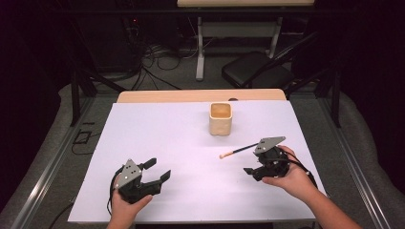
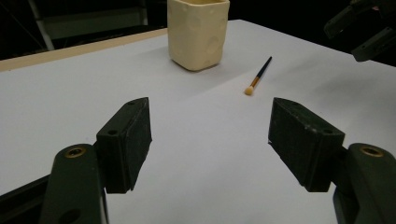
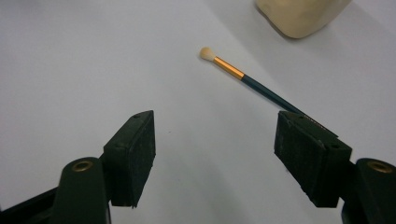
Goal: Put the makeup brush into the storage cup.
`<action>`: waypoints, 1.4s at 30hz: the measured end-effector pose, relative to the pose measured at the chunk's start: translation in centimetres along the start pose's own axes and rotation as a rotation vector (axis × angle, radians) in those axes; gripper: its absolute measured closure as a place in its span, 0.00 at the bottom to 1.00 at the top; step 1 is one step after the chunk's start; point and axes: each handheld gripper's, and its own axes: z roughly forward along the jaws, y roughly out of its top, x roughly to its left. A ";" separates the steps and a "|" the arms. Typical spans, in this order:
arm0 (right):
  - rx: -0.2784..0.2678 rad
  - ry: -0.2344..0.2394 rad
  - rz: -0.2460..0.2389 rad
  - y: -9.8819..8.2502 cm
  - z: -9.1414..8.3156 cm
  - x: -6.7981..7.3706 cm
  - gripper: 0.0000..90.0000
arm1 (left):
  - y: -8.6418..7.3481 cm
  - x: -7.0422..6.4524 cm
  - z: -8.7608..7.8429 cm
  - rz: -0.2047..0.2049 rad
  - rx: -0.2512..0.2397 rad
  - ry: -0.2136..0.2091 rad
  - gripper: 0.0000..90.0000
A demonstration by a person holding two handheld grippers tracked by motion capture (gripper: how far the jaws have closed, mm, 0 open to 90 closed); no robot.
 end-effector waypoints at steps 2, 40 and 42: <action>0.018 -0.001 -0.006 0.2 0.1 0.0 0.32 | 0.0 0.0 0.0 0.000 0.000 -0.001 0.33; 0.245 0.008 -0.117 2.0 1.6 -1.5 0.32 | -0.1 0.0 0.2 -0.001 0.019 -0.007 0.33; 0.249 0.010 -0.129 2.2 1.7 -1.7 0.32 | -0.1 0.0 0.2 -0.002 0.018 -0.007 0.33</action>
